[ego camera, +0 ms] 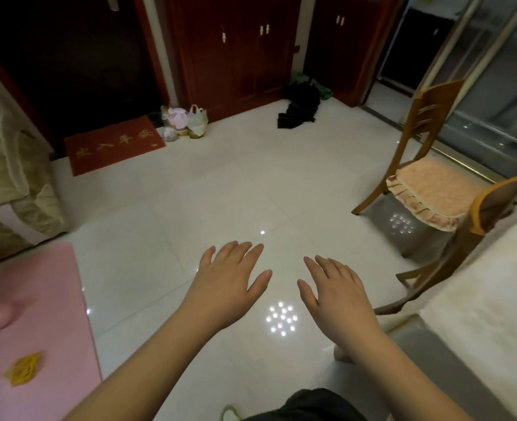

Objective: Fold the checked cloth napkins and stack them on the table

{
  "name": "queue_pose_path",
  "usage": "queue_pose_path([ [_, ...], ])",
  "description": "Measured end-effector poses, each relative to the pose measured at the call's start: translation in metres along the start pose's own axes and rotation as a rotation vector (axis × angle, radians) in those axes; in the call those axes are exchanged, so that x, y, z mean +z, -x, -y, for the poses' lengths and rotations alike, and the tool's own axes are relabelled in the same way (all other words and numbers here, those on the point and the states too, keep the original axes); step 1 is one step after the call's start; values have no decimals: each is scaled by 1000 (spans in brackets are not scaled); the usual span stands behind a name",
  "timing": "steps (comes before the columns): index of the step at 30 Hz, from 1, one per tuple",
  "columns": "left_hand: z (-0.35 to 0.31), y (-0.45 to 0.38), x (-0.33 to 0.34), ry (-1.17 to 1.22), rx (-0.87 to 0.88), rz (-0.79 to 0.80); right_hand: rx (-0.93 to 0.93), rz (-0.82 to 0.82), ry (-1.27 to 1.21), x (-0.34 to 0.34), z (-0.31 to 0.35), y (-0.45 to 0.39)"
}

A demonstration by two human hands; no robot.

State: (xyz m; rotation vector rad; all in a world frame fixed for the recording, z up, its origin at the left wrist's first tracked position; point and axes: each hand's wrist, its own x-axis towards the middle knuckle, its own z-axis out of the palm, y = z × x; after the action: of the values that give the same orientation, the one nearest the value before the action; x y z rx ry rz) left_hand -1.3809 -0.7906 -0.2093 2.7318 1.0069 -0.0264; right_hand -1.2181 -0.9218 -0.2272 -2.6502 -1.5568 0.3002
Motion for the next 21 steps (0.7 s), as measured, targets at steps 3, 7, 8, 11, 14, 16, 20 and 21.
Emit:
queue_pose_path([
  [3,-8,-46,0,6,71,18,59,11,-3,-5,-19,-25],
  [7,-27,-114,2,-5,158,42,139,13,-1,-13,-58,-65],
  [8,-32,-132,1,-15,180,42,153,5,-10,-17,-67,-77],
  [11,-50,-187,-2,-53,234,44,194,-14,-48,-28,-97,-111],
  [14,-70,-237,-9,-71,285,47,240,-21,-75,-42,-125,-142],
  [16,-86,-266,-14,-75,316,42,261,-39,-88,-55,-144,-159],
  [20,-115,-319,-23,-66,393,48,318,-63,-84,-76,-182,-190],
  [21,-122,-331,-23,-62,414,52,338,-77,-87,-81,-190,-196],
])
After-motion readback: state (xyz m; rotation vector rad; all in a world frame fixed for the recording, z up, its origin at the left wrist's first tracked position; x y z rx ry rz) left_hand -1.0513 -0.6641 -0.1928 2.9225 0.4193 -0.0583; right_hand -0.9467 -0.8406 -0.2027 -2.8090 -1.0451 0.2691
